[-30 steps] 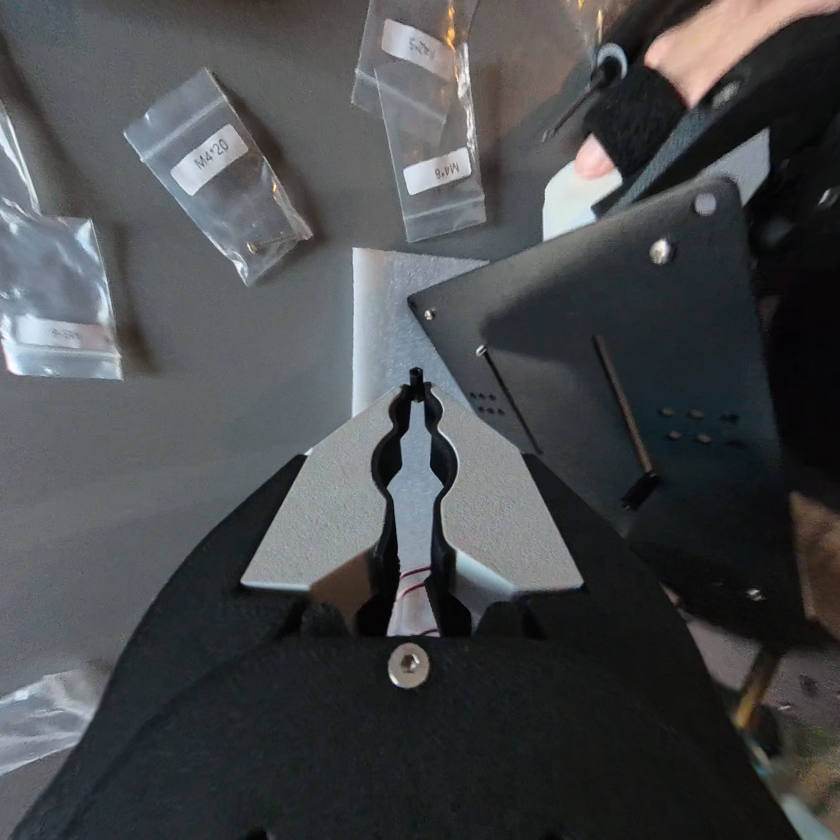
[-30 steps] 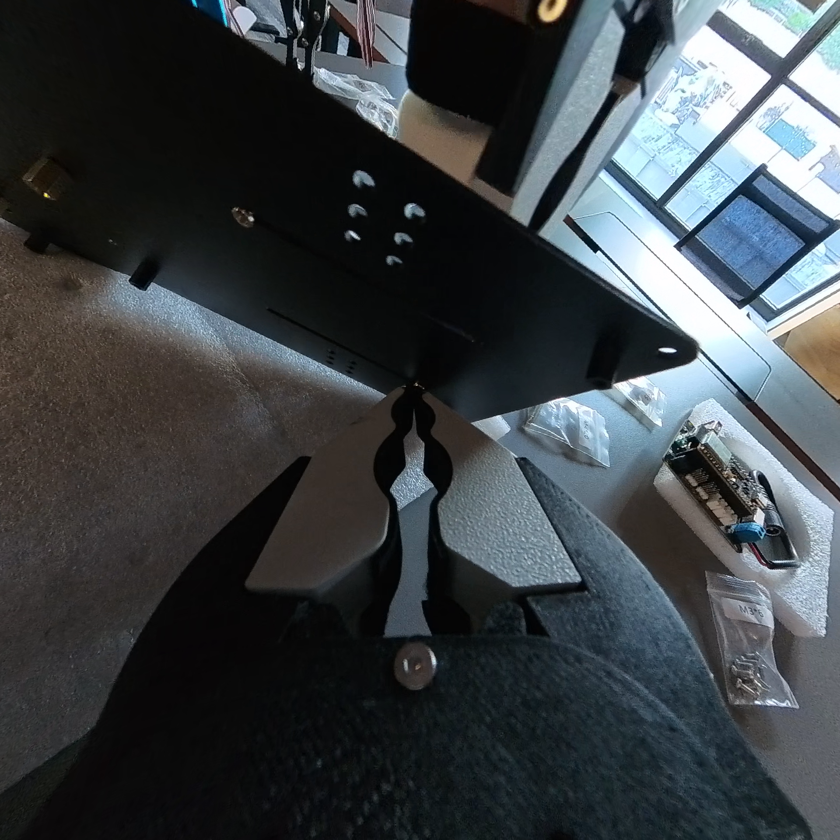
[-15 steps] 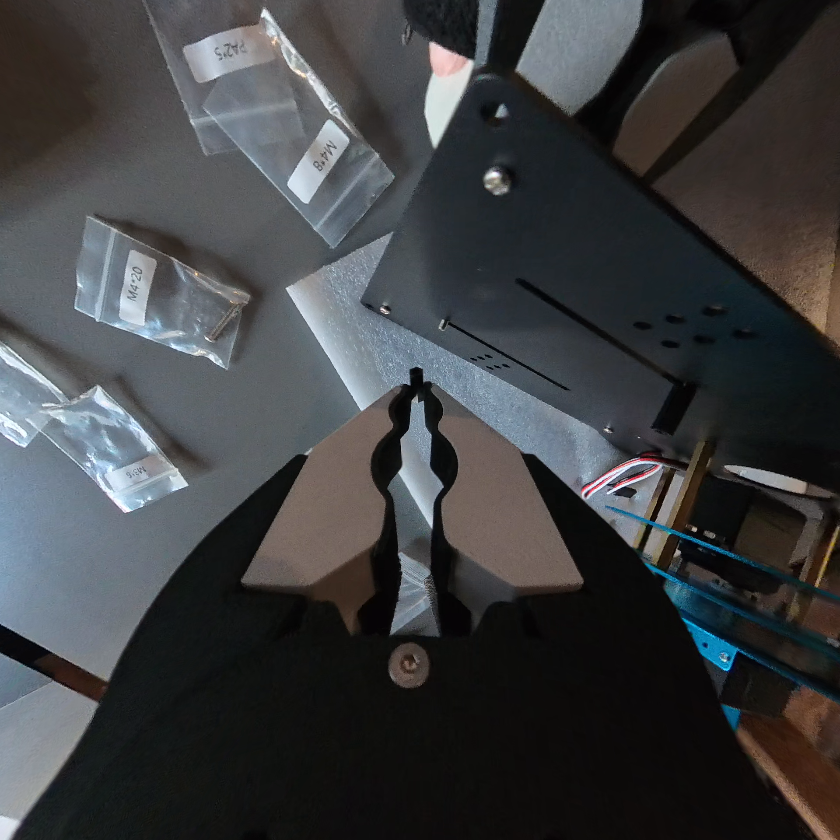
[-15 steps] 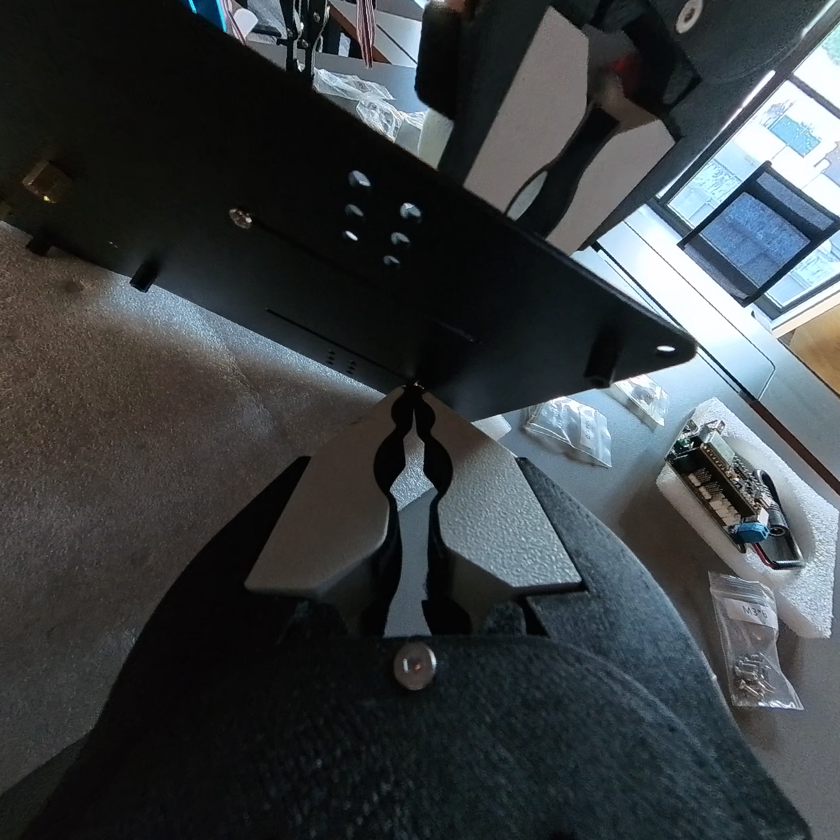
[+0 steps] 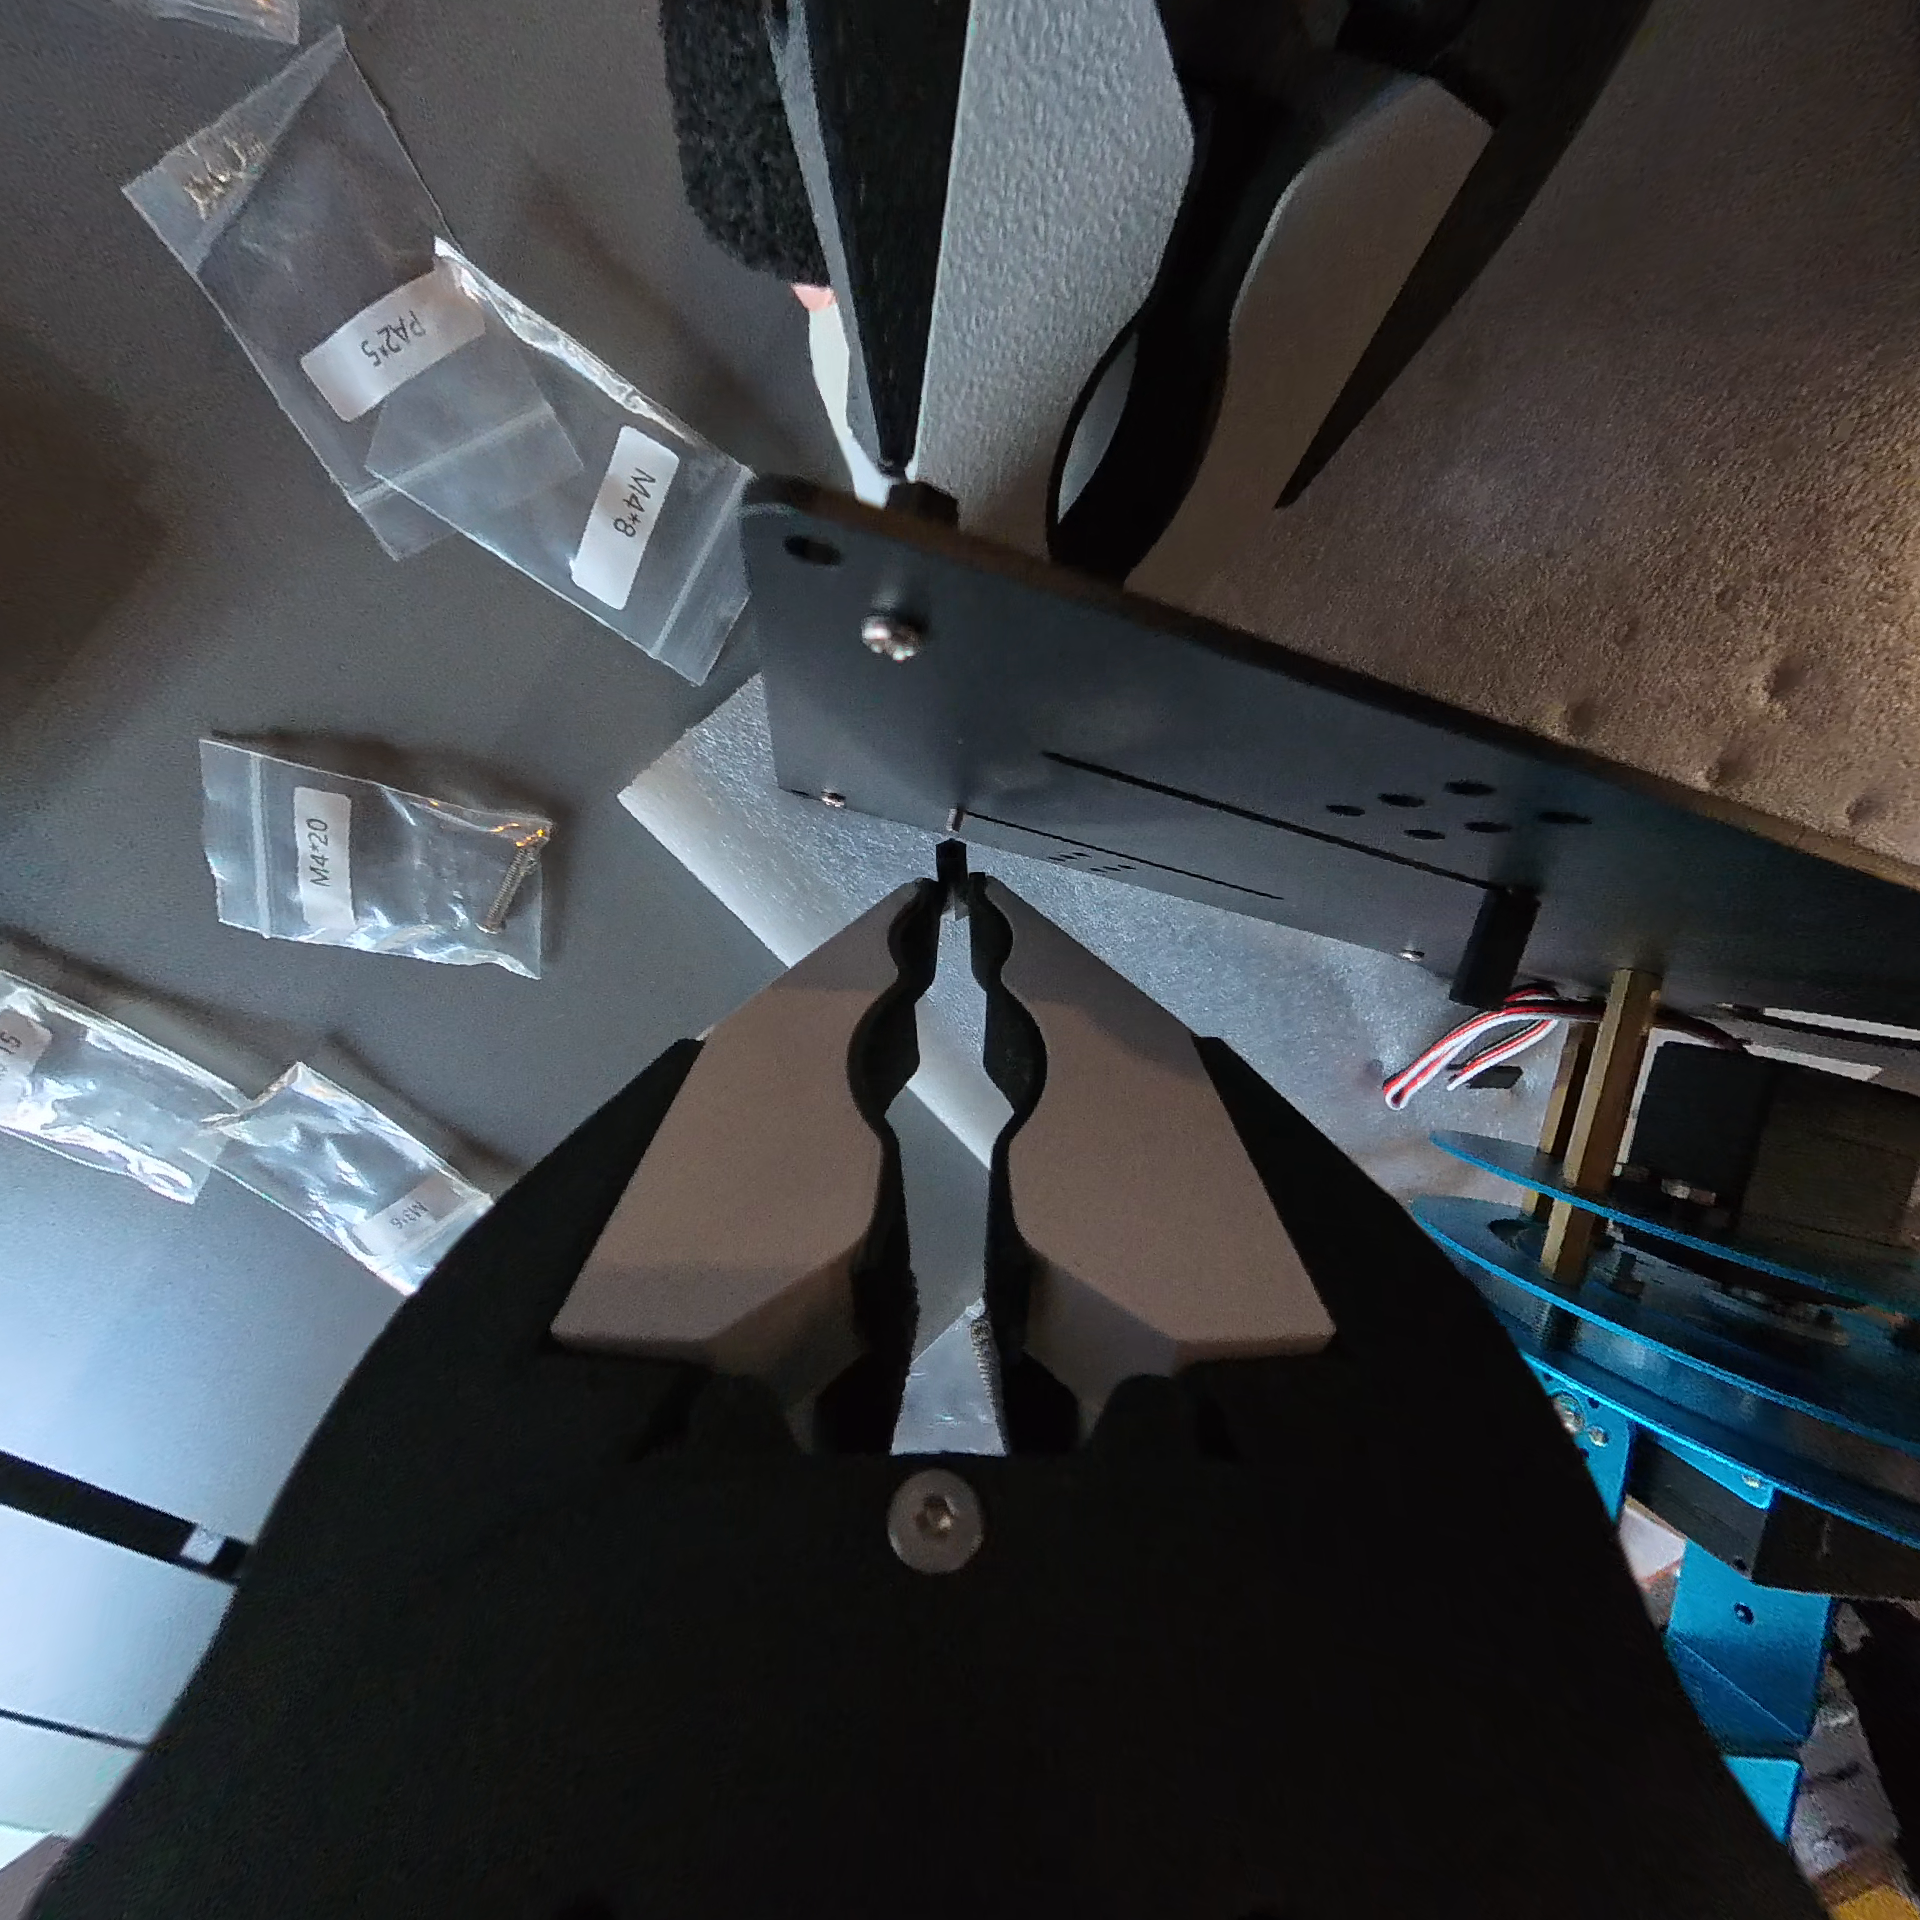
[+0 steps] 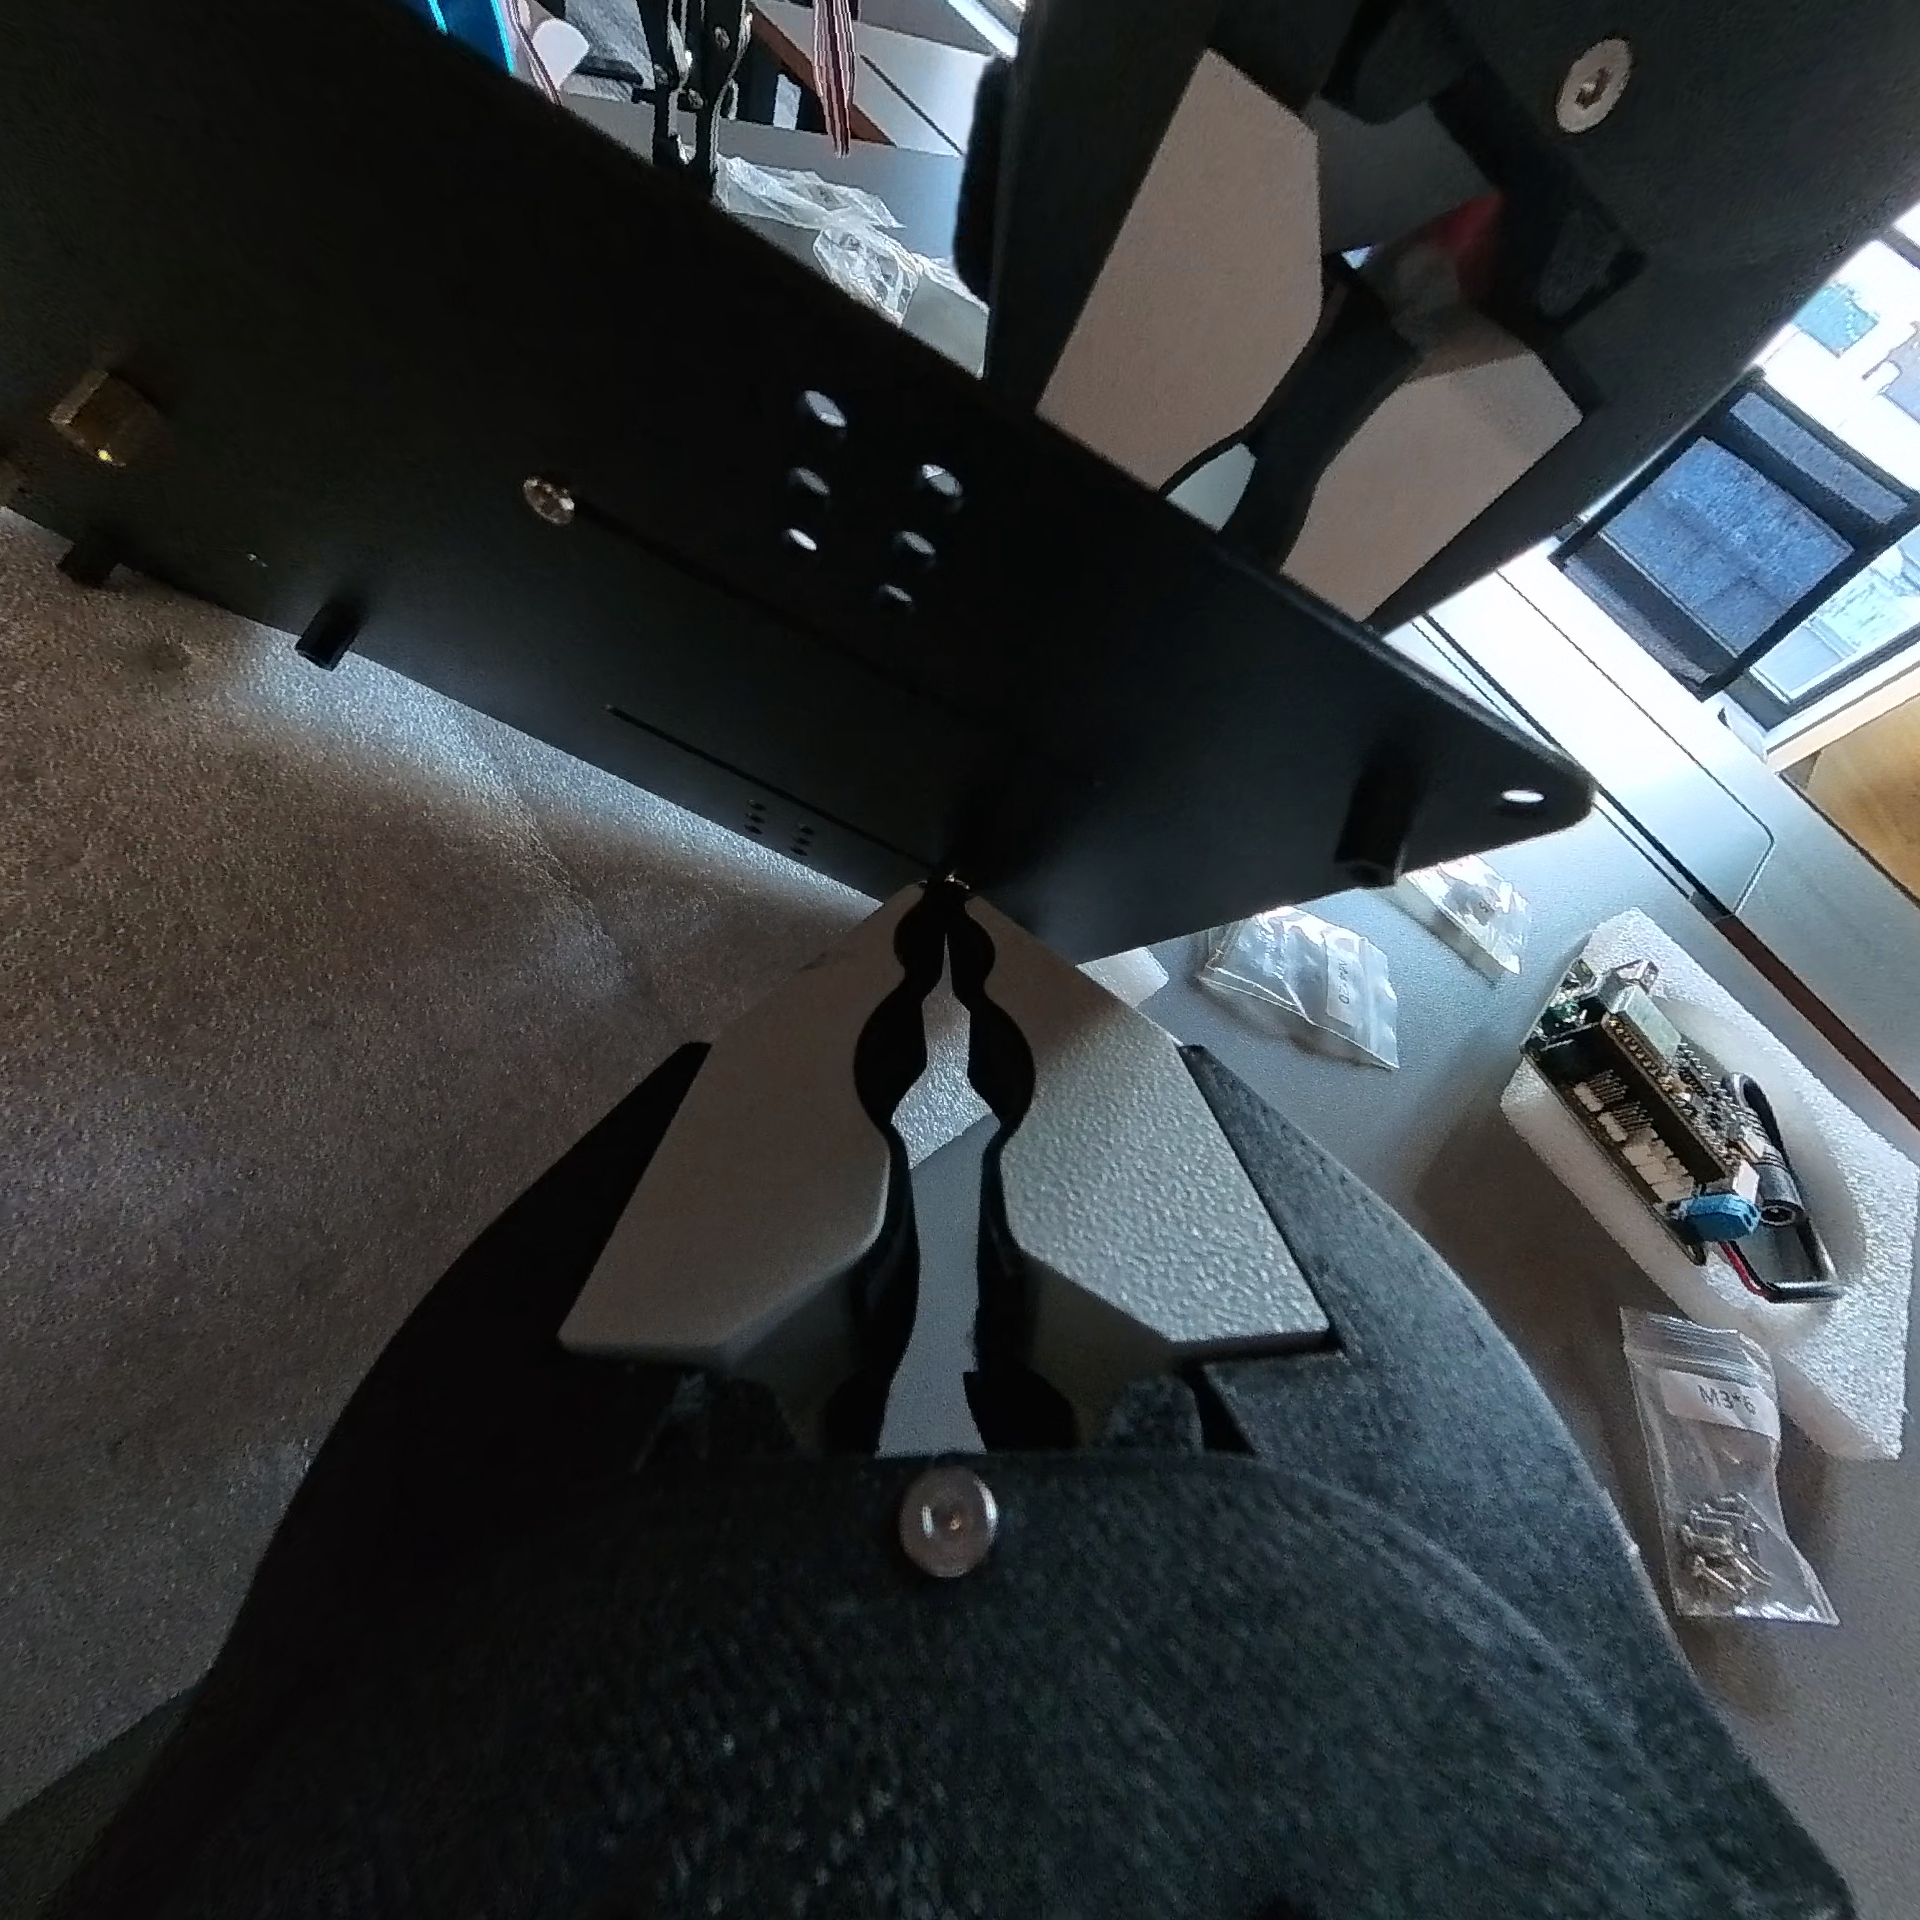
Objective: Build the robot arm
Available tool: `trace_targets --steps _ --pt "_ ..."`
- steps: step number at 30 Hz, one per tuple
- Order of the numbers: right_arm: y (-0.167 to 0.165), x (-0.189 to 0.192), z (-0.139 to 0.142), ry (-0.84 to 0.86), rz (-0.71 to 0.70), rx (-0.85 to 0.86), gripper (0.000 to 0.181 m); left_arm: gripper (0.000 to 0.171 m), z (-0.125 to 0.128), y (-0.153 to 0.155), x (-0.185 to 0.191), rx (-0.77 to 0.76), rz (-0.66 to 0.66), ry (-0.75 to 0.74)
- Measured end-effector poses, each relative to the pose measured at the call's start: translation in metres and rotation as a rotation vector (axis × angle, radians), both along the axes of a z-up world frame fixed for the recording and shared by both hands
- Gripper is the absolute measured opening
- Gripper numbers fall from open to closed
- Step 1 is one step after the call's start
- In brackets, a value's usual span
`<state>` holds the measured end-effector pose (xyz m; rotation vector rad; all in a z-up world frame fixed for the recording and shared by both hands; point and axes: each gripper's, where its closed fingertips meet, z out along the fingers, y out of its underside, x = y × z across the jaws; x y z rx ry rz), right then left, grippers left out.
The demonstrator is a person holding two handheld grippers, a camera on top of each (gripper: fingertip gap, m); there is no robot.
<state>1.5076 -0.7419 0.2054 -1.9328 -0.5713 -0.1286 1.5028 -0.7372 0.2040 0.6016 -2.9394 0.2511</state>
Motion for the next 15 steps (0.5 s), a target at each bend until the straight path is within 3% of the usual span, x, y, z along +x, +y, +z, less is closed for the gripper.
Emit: trace_targets --steps 15 --pt "0.0002 0.0002 -0.0001 0.004 0.0 -0.003 0.0 0.003 -0.0013 0.0012 -0.0001 0.053 -0.079 0.006"
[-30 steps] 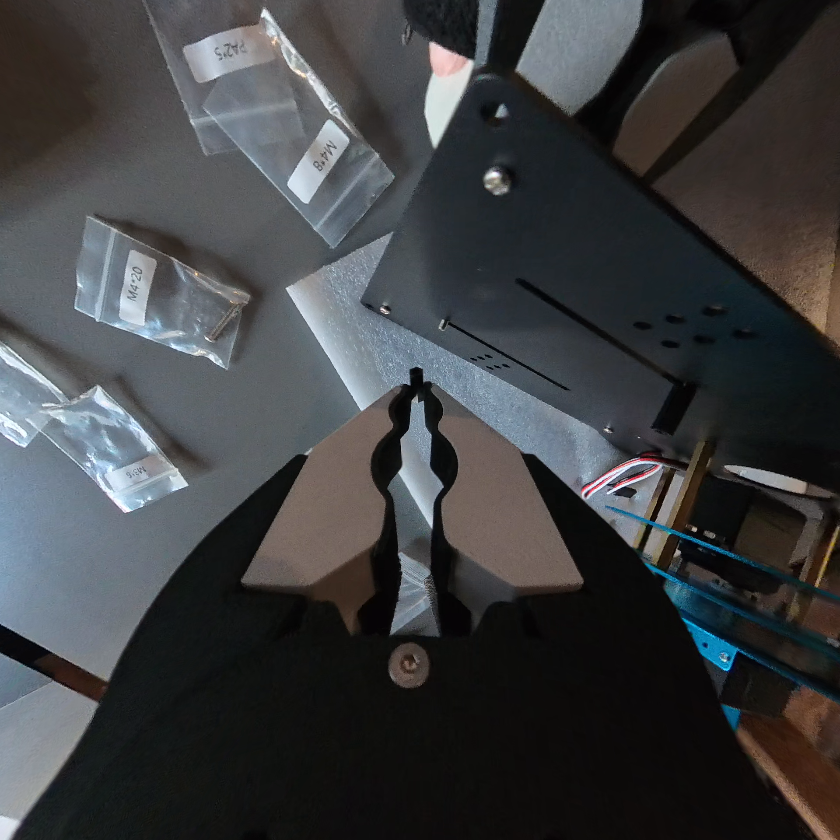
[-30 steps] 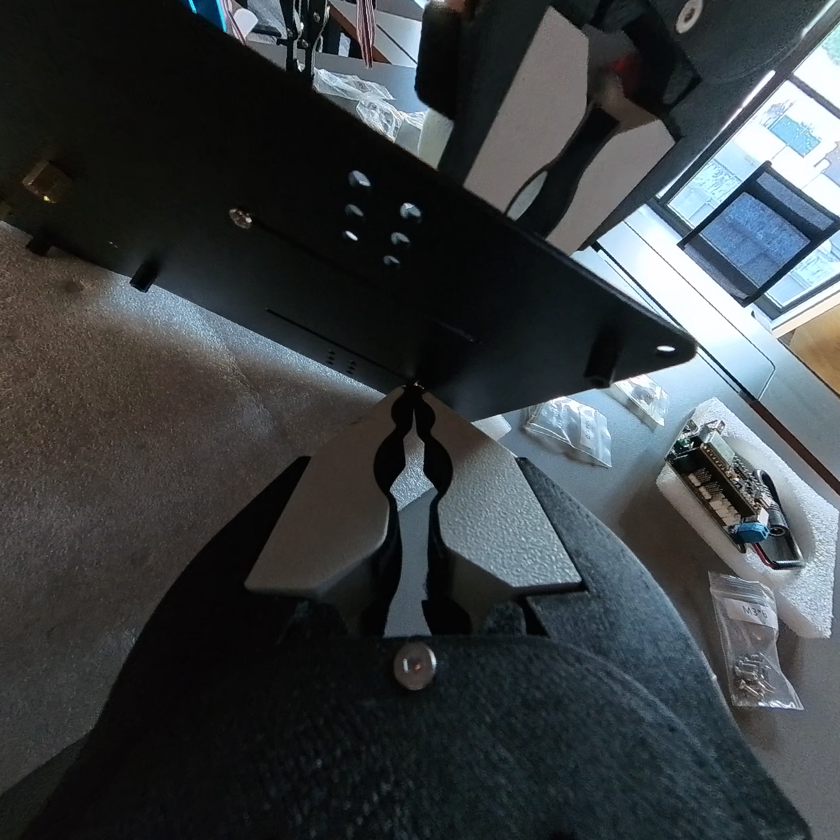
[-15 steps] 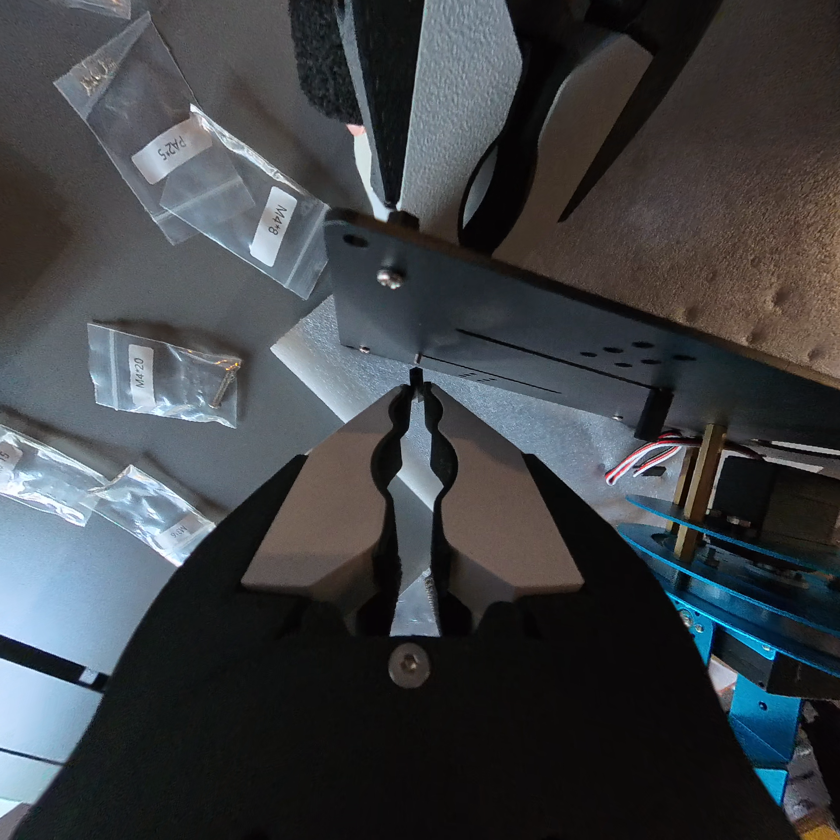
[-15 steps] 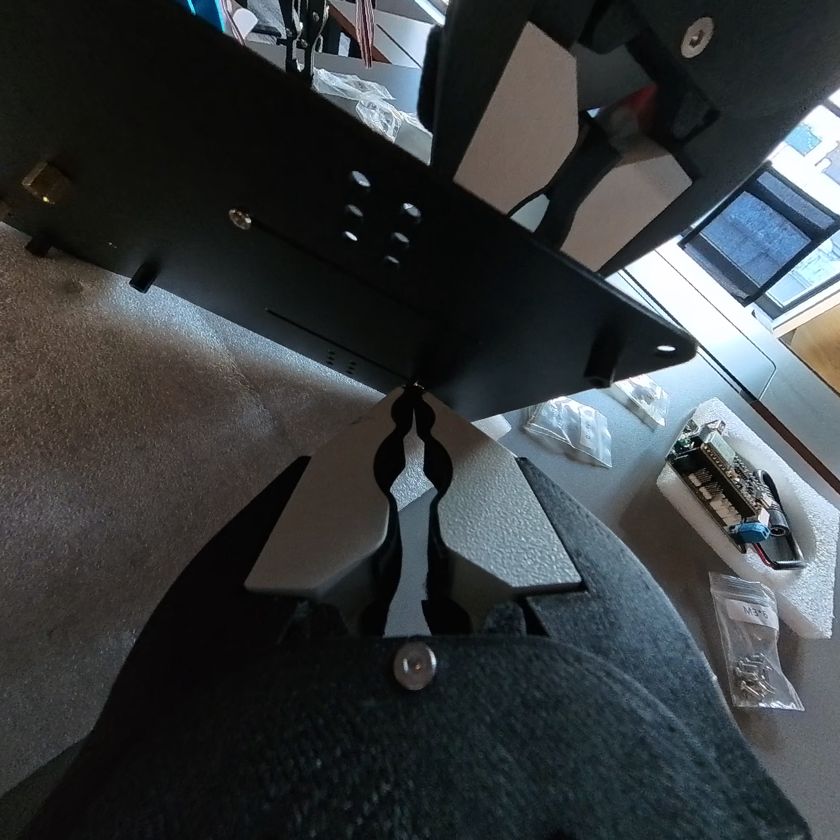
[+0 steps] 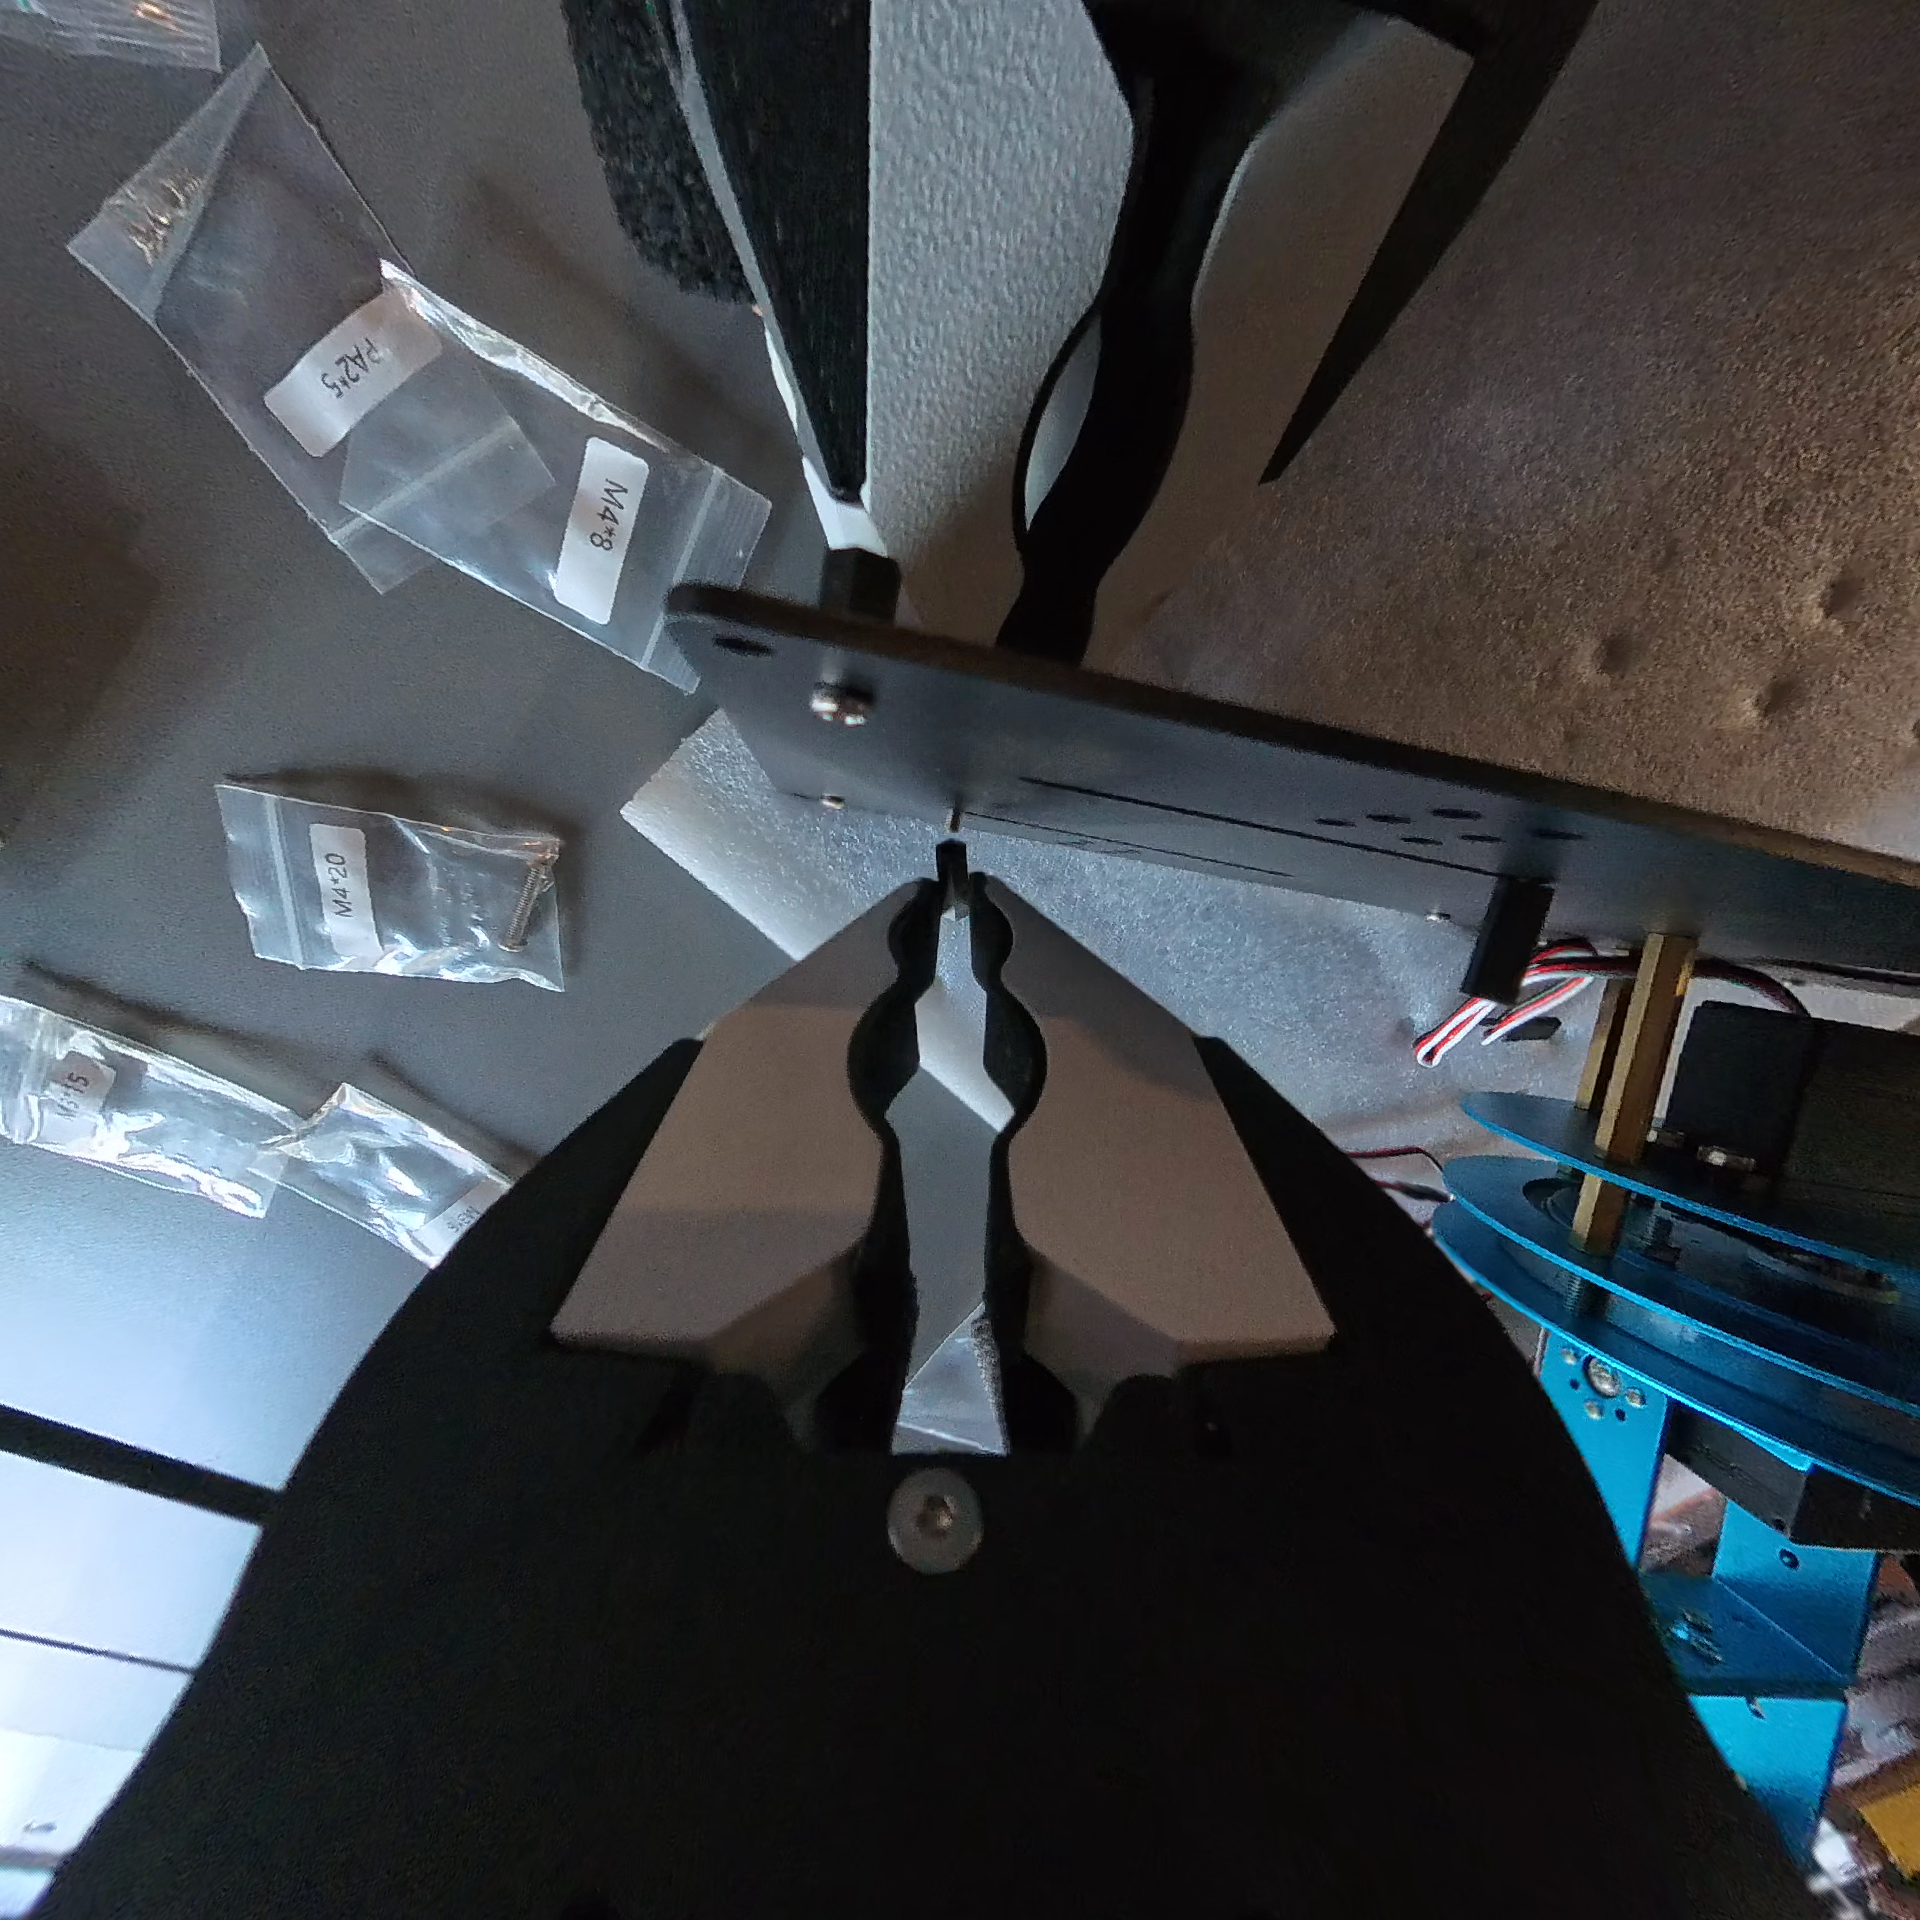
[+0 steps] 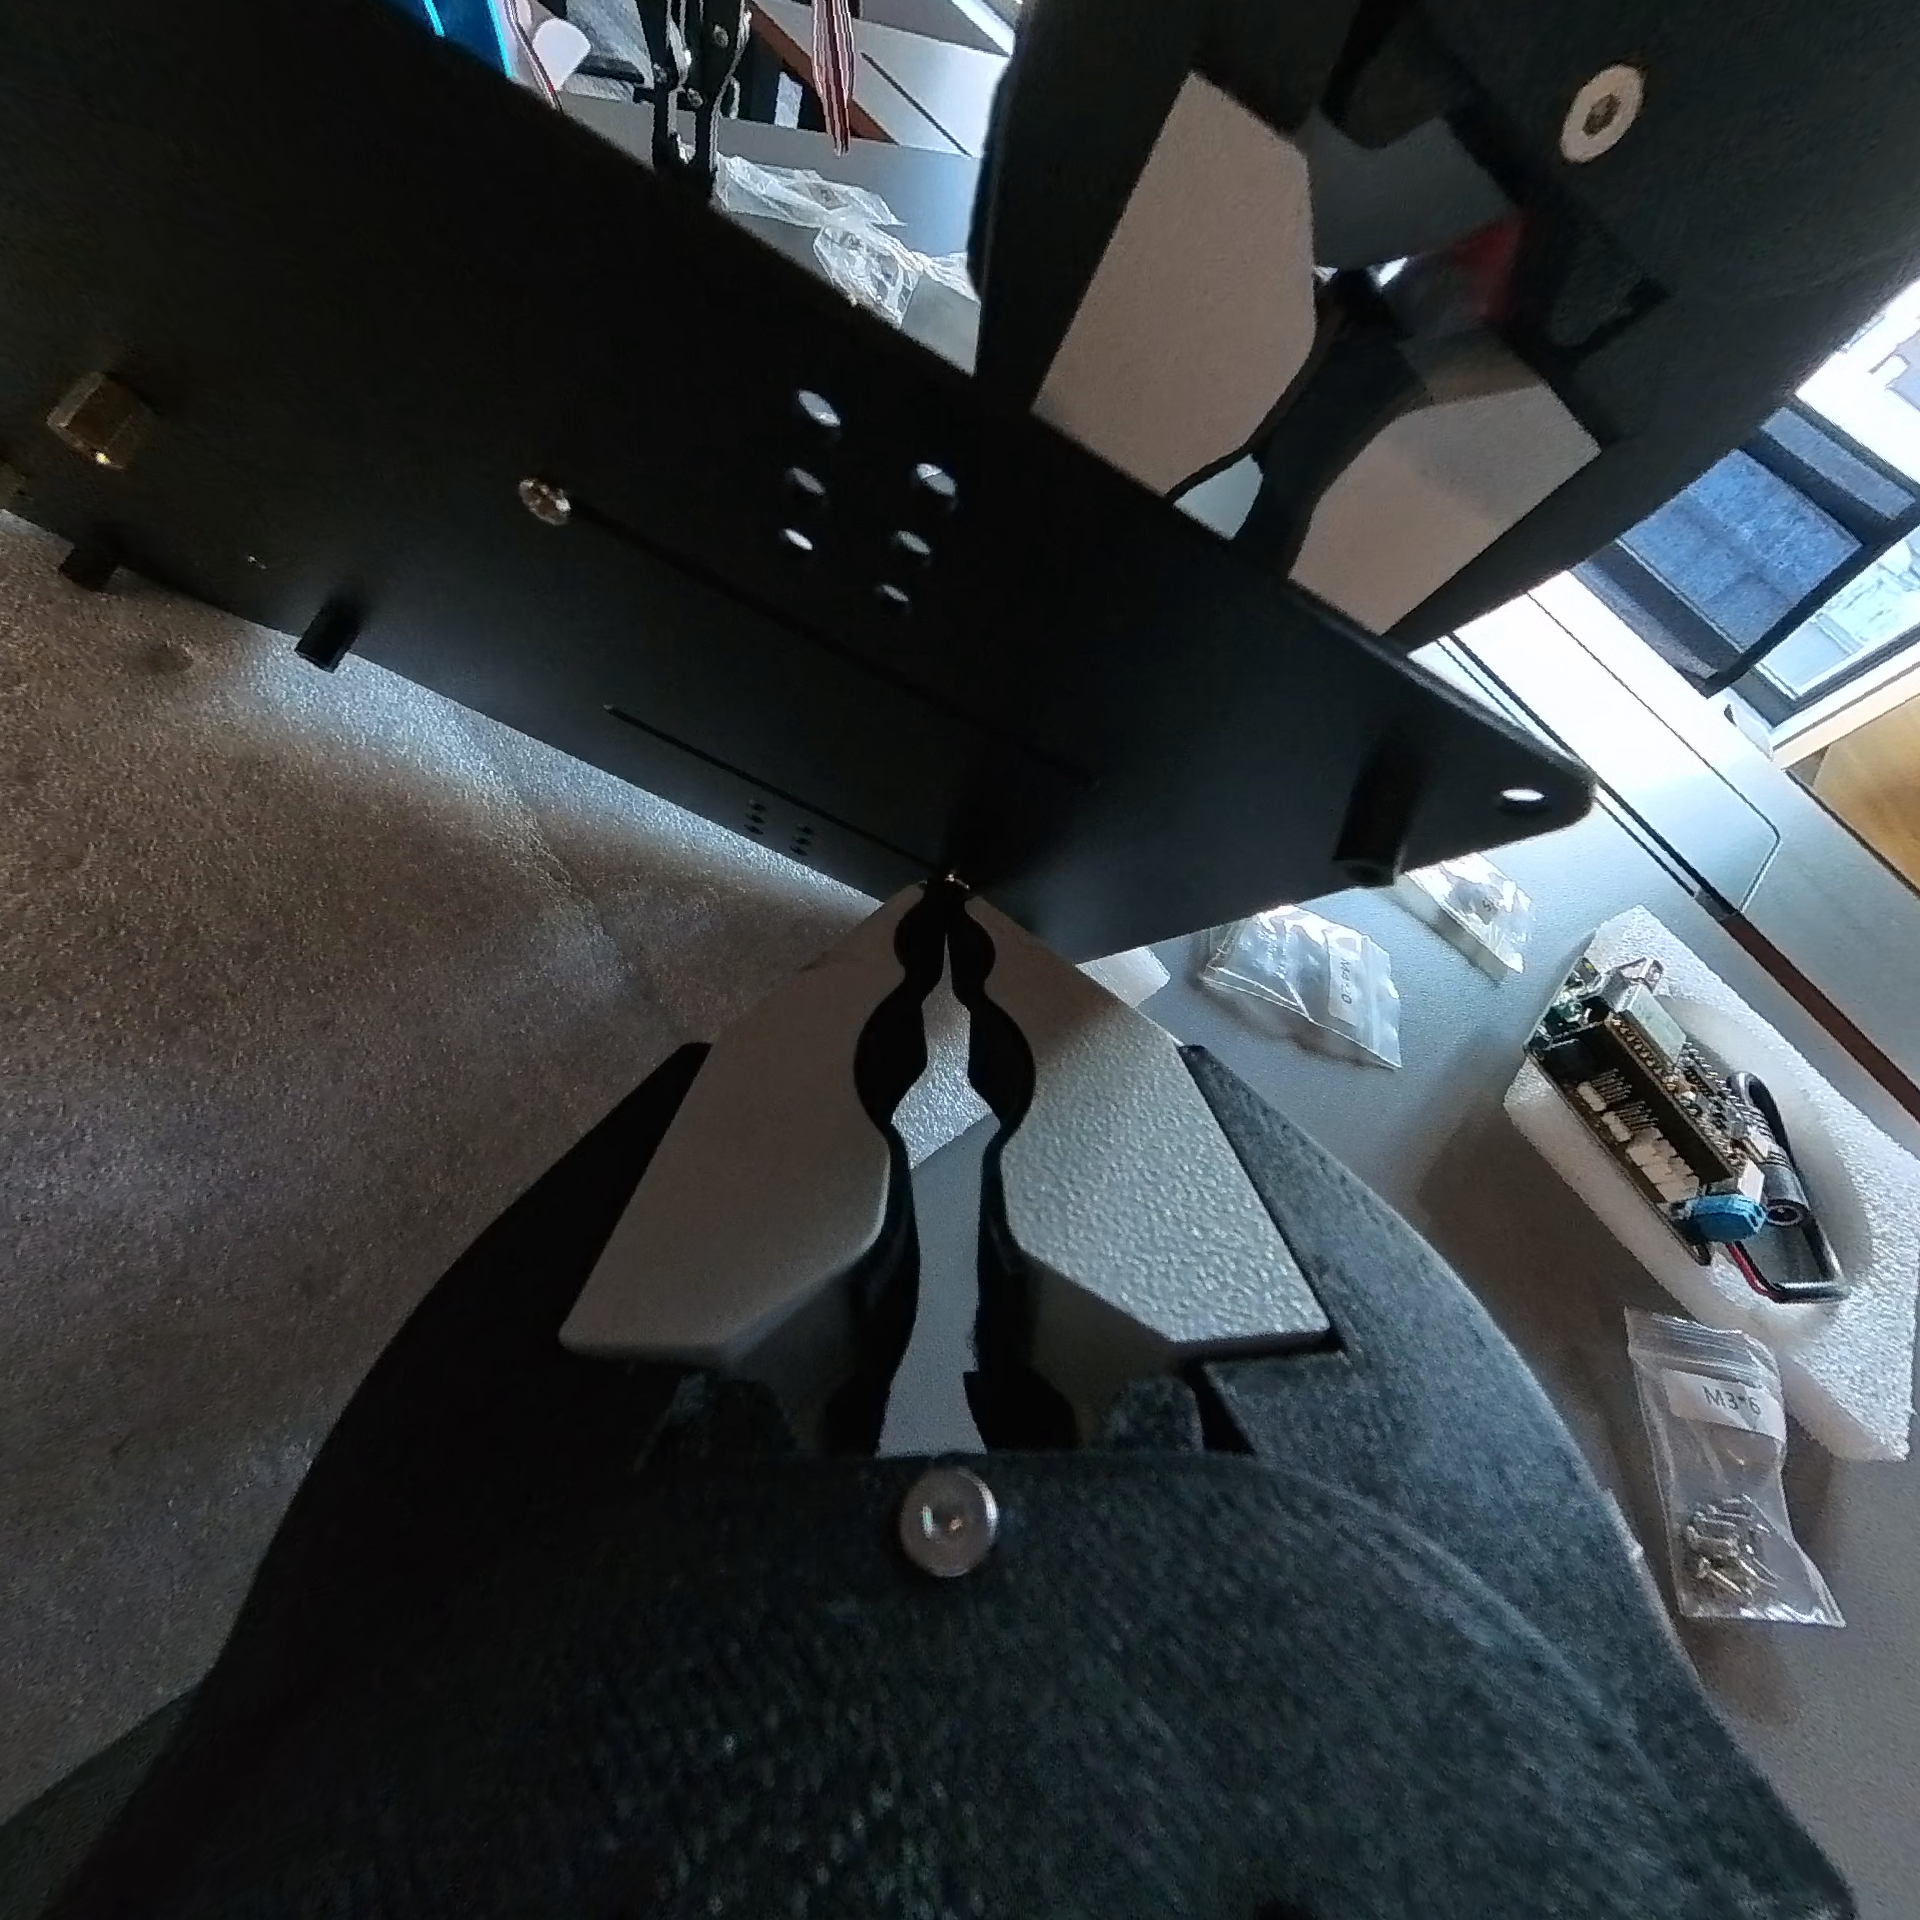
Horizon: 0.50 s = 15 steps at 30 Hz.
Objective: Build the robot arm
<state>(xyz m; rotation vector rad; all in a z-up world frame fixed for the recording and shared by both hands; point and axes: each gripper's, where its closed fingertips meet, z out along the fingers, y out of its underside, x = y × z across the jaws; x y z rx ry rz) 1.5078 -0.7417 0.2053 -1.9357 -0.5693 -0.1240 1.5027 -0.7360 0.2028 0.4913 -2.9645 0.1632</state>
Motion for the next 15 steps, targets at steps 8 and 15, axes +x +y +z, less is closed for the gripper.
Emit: trace_targets --steps 8,15 --pt "-0.0001 0.0 0.0001 0.004 0.001 -0.002 0.0 0.003 -0.0029 -0.0032 -0.0001 0.004 -0.02 0.003" --pt "-0.0001 0.0001 -0.0001 0.004 0.0 -0.003 0.0 0.003 -0.0019 -0.0034 0.0004 0.007 -0.018 0.006"
